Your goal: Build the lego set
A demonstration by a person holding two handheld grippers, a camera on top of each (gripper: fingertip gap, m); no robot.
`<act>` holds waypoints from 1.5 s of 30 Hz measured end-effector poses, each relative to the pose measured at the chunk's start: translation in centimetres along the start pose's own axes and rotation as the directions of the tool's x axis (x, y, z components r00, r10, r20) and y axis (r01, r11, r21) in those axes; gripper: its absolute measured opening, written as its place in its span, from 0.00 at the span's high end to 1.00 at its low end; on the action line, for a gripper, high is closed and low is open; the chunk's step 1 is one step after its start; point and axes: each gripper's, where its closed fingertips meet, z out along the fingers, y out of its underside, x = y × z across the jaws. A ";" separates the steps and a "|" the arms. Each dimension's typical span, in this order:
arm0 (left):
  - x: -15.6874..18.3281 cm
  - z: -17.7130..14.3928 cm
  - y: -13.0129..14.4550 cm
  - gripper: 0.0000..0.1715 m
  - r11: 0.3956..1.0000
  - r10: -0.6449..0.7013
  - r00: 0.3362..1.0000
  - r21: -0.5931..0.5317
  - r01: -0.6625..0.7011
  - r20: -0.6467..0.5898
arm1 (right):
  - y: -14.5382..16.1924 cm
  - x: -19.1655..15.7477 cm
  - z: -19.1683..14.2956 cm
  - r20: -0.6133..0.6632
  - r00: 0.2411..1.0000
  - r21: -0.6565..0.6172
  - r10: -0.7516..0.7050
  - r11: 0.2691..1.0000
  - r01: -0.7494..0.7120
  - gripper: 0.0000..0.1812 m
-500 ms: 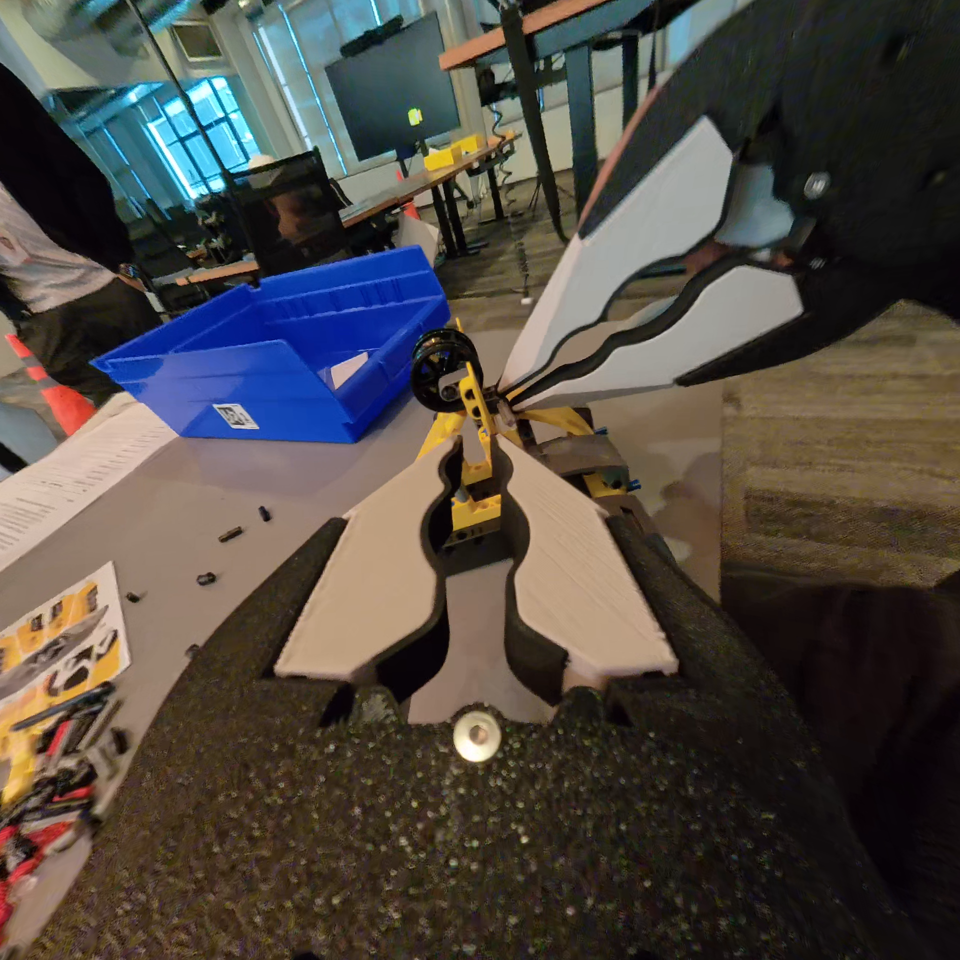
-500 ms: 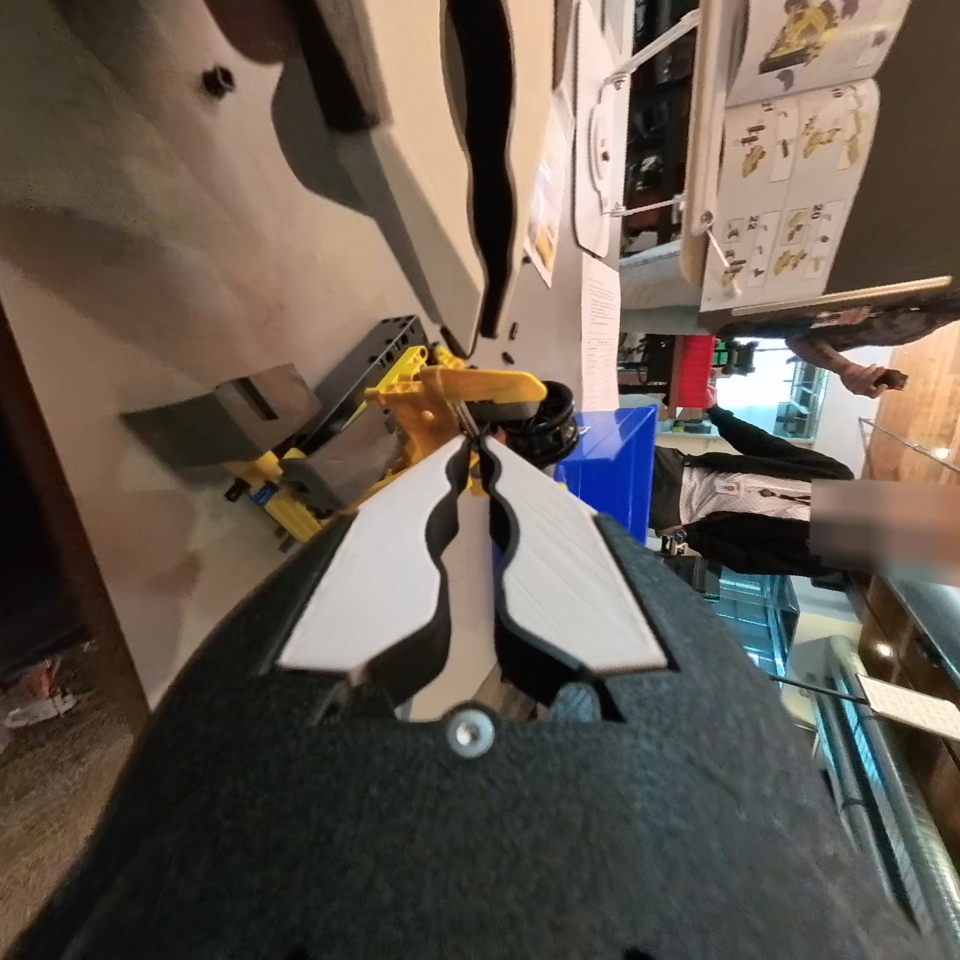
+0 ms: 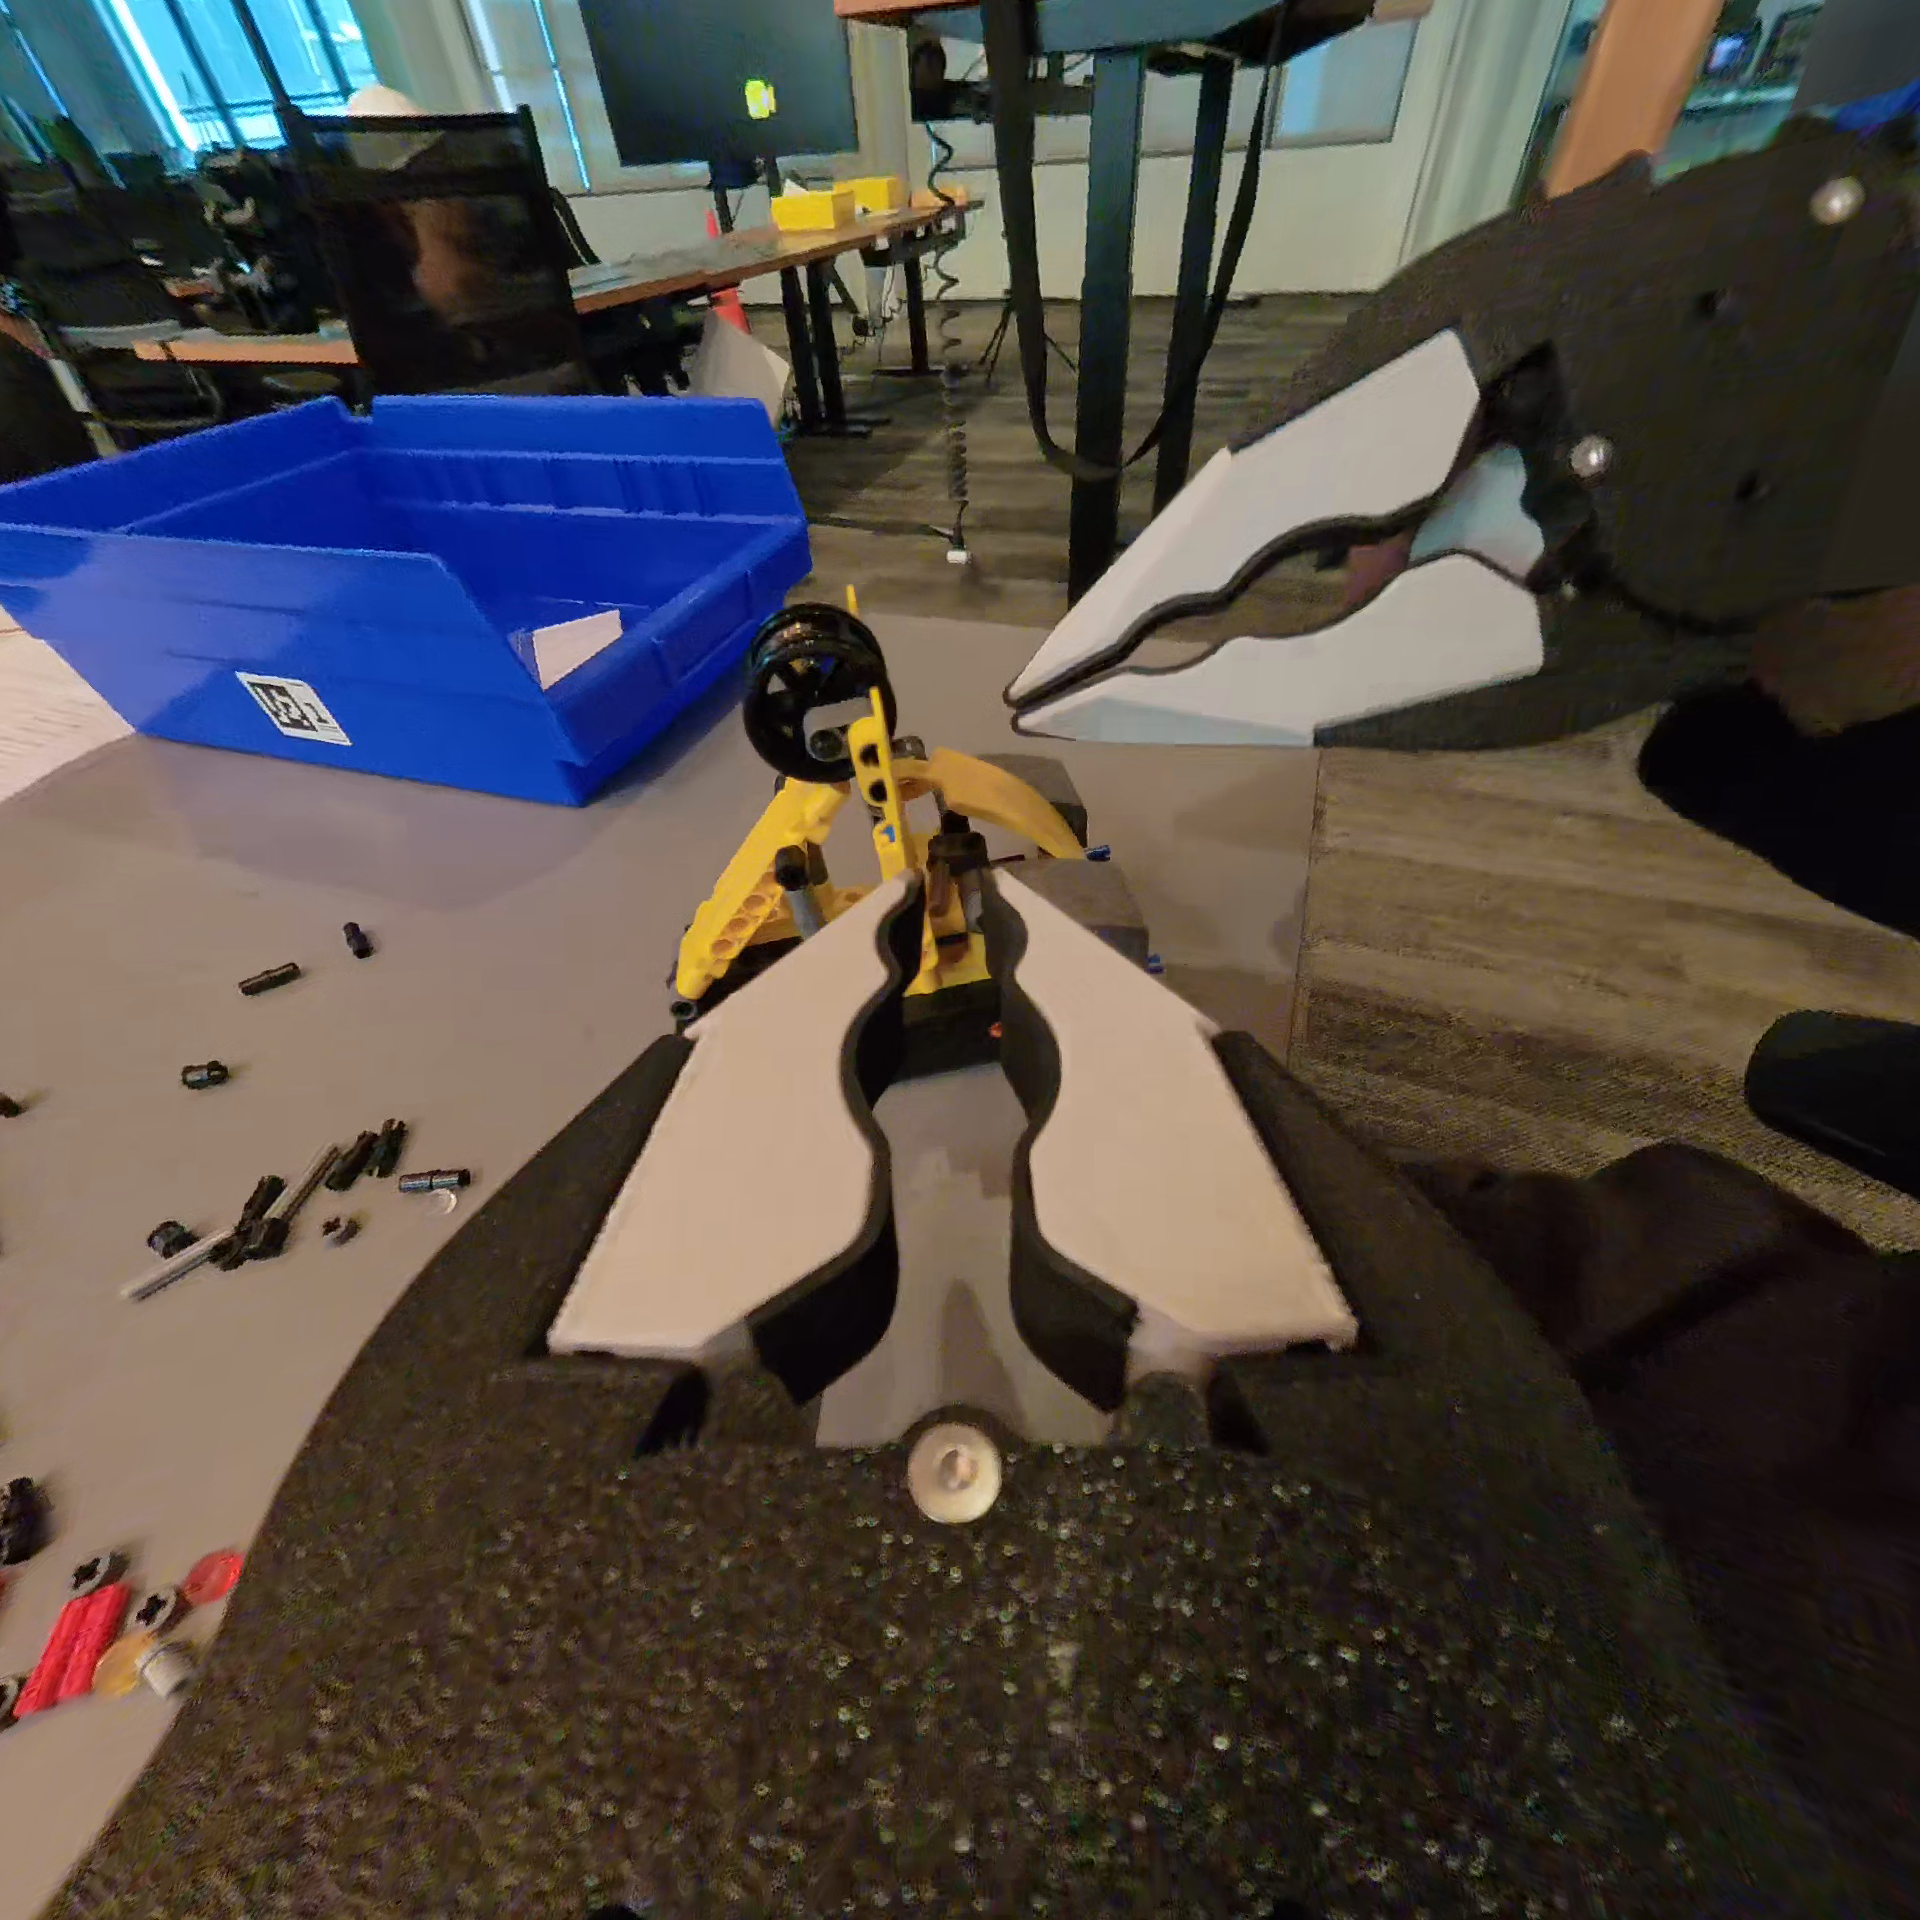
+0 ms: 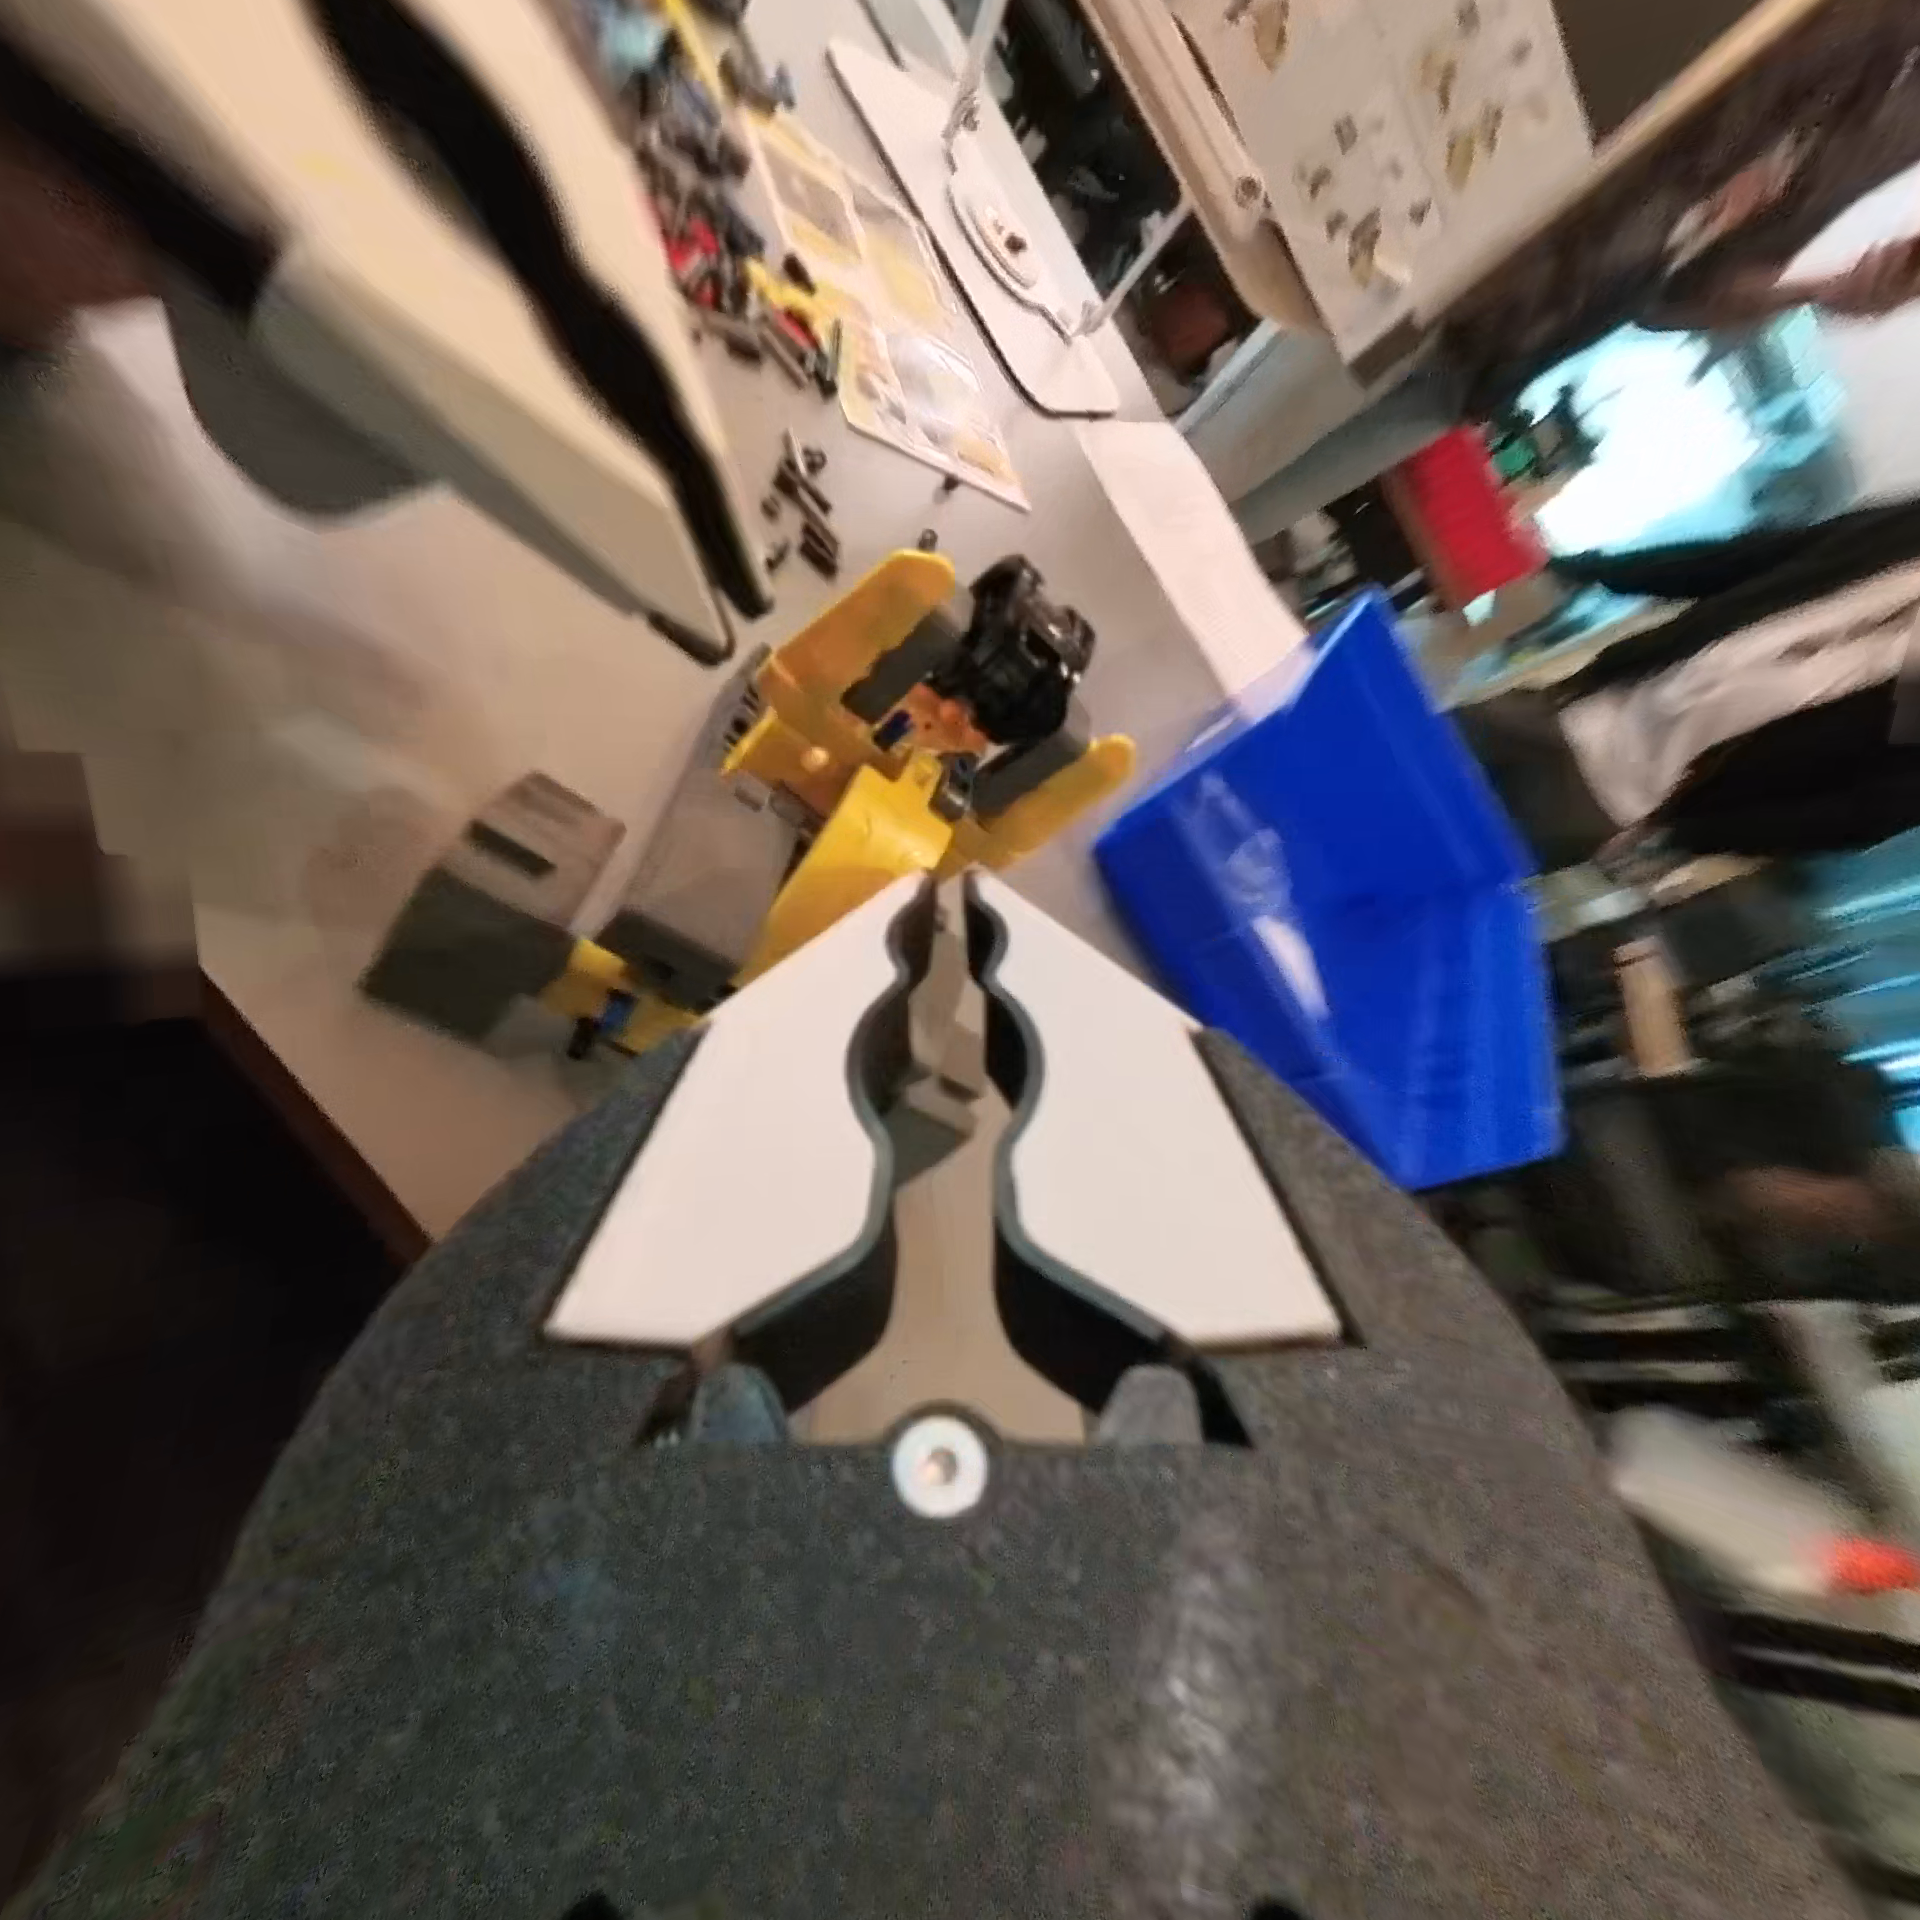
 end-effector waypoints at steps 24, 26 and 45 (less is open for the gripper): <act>-0.9 1.3 1.6 0.95 0.991 0.057 0.992 -0.129 -0.043 0.112 | 1.0 -1.0 -2.7 0.122 0.847 0.209 0.517 0.821 -0.531 0.86; -0.9 1.3 1.6 0.95 0.991 0.060 0.992 -0.129 -0.045 0.115 | 2.0 -1.7 -3.6 0.132 0.832 0.202 0.539 0.807 -0.555 0.85; -1.0 1.0 1.2 0.95 0.992 0.085 0.986 -0.101 -0.070 0.143 | 1.3 -1.1 0.0 0.210 0.771 -0.030 0.601 0.792 -0.609 0.82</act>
